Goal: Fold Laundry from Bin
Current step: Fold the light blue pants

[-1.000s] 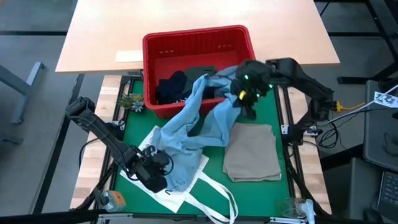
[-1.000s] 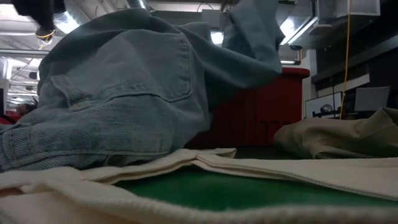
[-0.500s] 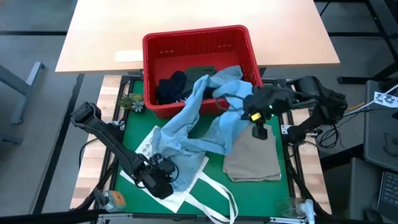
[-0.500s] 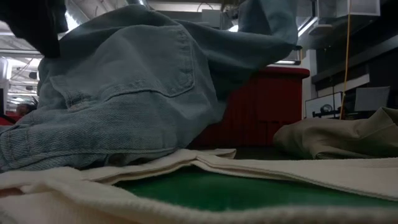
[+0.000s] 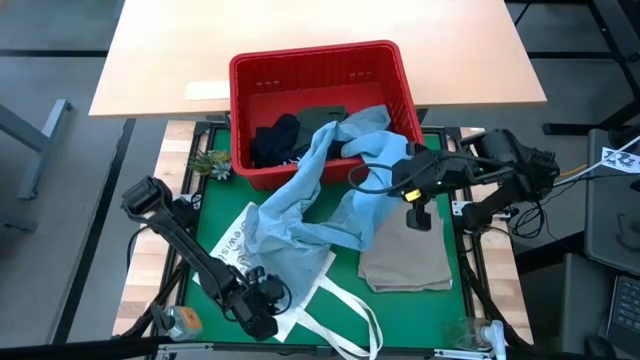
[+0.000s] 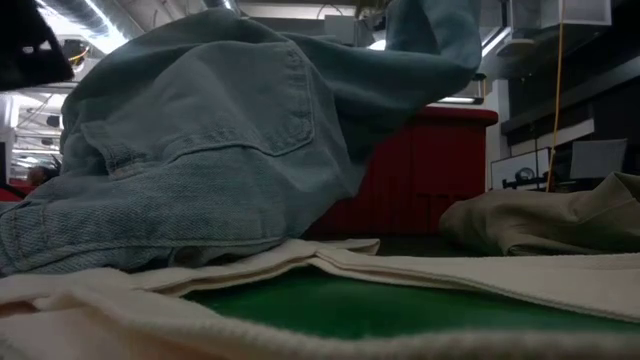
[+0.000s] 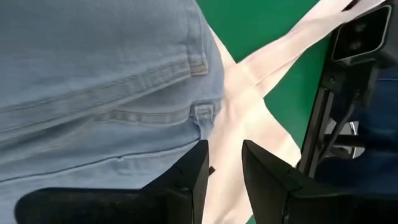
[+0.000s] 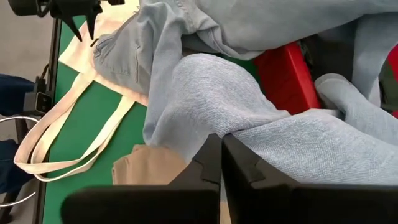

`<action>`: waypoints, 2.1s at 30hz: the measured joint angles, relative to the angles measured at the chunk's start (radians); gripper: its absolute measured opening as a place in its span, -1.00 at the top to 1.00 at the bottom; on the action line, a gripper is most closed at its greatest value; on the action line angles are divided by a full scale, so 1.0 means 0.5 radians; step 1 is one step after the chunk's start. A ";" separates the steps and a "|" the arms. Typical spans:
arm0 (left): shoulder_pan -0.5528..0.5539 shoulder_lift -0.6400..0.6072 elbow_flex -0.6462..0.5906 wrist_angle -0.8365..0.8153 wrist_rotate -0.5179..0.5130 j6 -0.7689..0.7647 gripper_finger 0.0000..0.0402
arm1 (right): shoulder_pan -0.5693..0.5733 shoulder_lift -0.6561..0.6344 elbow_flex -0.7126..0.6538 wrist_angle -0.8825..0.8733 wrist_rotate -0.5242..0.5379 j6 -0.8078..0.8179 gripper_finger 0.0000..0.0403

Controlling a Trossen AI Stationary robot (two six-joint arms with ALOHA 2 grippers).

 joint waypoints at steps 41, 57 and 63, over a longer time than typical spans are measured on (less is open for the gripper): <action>0.161 -0.006 -0.003 -0.127 0.127 -0.051 0.99 | 0.000 0.002 0.000 -0.001 -0.015 -0.052 1.00; -0.007 -0.883 -0.002 -0.669 0.525 -0.279 1.00 | 0.000 0.004 -0.001 -0.001 -0.440 0.122 1.00; -0.143 -0.931 -0.002 -0.725 0.658 -0.479 1.00 | 0.068 0.008 -0.096 0.004 -0.646 0.355 1.00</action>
